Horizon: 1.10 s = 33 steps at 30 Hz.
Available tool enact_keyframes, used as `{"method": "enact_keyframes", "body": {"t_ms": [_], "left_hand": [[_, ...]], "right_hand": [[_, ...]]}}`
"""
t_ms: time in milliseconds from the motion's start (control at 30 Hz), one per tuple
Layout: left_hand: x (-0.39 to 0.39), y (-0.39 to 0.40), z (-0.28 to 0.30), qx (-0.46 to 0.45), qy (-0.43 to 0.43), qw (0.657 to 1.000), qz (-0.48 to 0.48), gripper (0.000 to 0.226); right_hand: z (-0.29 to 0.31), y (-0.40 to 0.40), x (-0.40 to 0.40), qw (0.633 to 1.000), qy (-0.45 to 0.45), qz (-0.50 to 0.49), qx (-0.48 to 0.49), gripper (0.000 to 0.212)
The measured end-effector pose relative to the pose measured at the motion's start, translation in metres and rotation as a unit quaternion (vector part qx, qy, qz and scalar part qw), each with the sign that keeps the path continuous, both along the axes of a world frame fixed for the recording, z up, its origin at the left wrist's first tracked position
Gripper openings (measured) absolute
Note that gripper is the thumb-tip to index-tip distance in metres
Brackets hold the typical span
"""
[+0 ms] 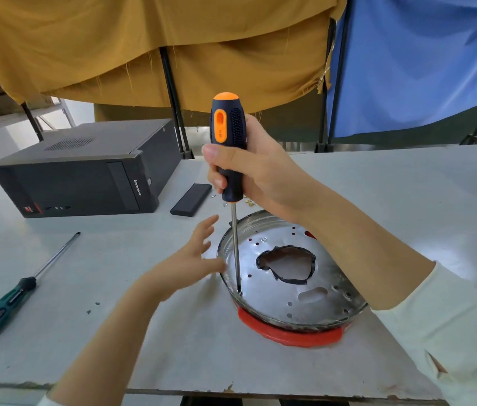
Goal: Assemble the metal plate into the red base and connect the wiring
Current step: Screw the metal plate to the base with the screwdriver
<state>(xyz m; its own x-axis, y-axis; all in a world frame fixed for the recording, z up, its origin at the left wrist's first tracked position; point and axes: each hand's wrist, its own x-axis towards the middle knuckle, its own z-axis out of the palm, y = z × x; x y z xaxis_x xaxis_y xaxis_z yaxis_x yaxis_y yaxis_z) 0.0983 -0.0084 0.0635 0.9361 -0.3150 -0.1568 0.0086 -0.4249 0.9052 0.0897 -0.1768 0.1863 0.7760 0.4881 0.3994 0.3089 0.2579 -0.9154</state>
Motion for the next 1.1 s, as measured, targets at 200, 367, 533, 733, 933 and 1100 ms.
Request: {"method": "enact_keyframes", "body": {"t_ms": [200, 367, 533, 733, 933, 1100], "left_hand": [[-0.012, -0.025, -0.051, -0.285, 0.021, 0.954, 0.088, 0.094], [-0.016, -0.048, -0.057, -0.358, 0.033, 0.92, 0.156, 0.076], [-0.017, -0.054, -0.057, -0.341, -0.011, 0.925, 0.169, 0.068], [-0.011, -0.054, -0.063, -0.327, -0.023, 0.931, 0.161, 0.063], [-0.002, -0.053, -0.071, -0.299, -0.025, 0.938, 0.176, 0.058], [0.003, -0.056, -0.072, -0.281, -0.031, 0.94, 0.189, 0.048]], "right_hand": [[0.0, -0.006, 0.005, 0.999, 0.007, 0.034, 0.027, 0.039], [-0.005, -0.005, 0.007, 0.998, -0.012, -0.009, 0.061, 0.025], [-0.002, 0.001, 0.006, 0.998, 0.002, 0.014, 0.053, 0.018], [0.001, 0.0, 0.008, 1.0, -0.012, 0.003, 0.022, 0.031], [0.002, 0.007, 0.005, 1.0, 0.0, 0.012, 0.025, 0.022], [0.005, 0.0, 0.005, 0.999, -0.006, 0.049, 0.004, 0.028]]}}
